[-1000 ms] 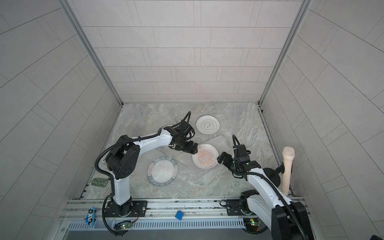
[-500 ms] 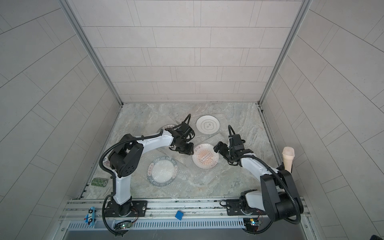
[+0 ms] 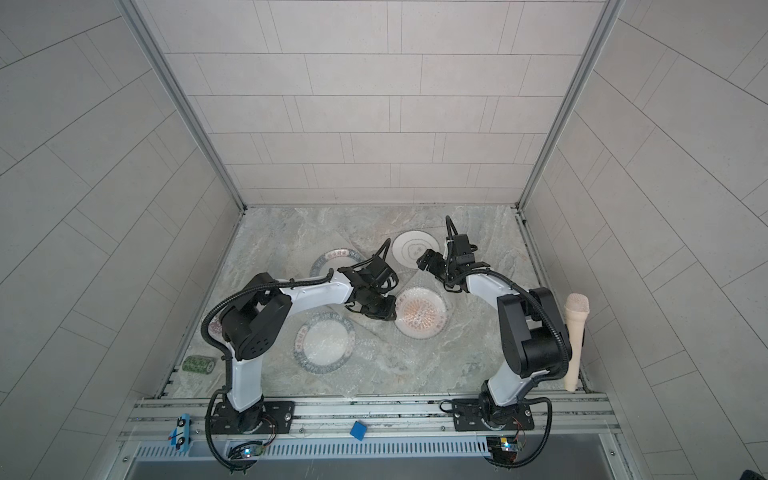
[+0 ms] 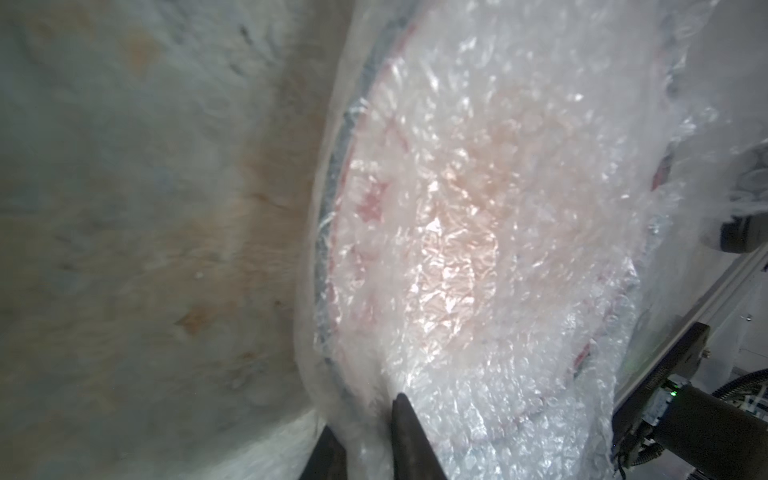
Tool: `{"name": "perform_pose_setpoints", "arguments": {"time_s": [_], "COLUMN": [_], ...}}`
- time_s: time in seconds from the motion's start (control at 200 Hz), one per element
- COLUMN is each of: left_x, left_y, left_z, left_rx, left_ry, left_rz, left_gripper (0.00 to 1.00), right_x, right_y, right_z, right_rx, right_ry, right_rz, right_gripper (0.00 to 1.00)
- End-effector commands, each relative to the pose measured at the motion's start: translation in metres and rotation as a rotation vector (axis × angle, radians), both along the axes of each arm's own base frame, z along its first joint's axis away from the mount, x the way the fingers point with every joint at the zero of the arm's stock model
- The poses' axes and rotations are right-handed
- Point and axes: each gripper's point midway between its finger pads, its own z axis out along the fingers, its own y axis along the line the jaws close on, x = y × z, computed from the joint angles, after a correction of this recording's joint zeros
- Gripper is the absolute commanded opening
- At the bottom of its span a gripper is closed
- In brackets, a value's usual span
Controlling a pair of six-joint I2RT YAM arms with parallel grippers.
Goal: Unpack dinner plates from bubble wrap
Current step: Adjust the bubble wrap at the center of the board.
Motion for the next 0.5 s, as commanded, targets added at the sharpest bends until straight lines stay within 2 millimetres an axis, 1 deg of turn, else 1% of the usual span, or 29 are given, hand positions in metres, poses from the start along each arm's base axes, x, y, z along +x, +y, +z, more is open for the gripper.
{"name": "perform_pose_setpoints", "arguments": {"time_s": [0.0, 0.04, 0.08, 0.16, 0.23, 0.305, 0.345, 0.43, 0.495], "left_x": [-0.004, -0.002, 0.000, 0.004, 0.006, 0.008, 0.011, 0.016, 0.020], "left_y": [-0.002, 0.003, 0.009, 0.017, 0.020, 0.020, 0.020, 0.020, 0.018], "left_z": [-0.003, 0.001, 0.004, 0.012, 0.019, 0.025, 0.028, 0.033, 0.039], "left_rx": [-0.021, -0.019, -0.012, -0.025, -0.043, -0.055, -0.060, -0.084, -0.107], "left_ry": [0.023, 0.009, -0.004, -0.014, -0.010, -0.007, -0.008, -0.001, -0.002], "left_rz": [0.071, 0.092, 0.111, 0.134, 0.133, 0.116, 0.111, 0.110, 0.102], "left_gripper": [0.32, 0.39, 0.47, 0.56, 0.64, 0.68, 0.69, 0.72, 0.72], "right_x": [-0.003, -0.004, -0.006, -0.012, -0.018, -0.028, -0.035, -0.053, -0.067], "right_y": [-0.020, -0.028, -0.036, -0.054, -0.069, -0.088, -0.100, -0.125, -0.131], "right_z": [-0.019, -0.015, -0.007, 0.015, 0.036, 0.055, 0.061, 0.069, 0.072], "right_rx": [-0.012, -0.018, -0.052, -0.162, -0.229, -0.272, -0.291, -0.289, -0.262], "right_ry": [0.055, 0.045, 0.028, -0.002, -0.015, -0.021, -0.013, 0.010, 0.009], "right_rz": [-0.052, -0.067, -0.077, -0.095, -0.122, -0.163, -0.191, -0.258, -0.278], "right_gripper": [0.91, 0.91, 0.91, 0.91, 0.92, 0.92, 0.93, 0.93, 0.93]}}
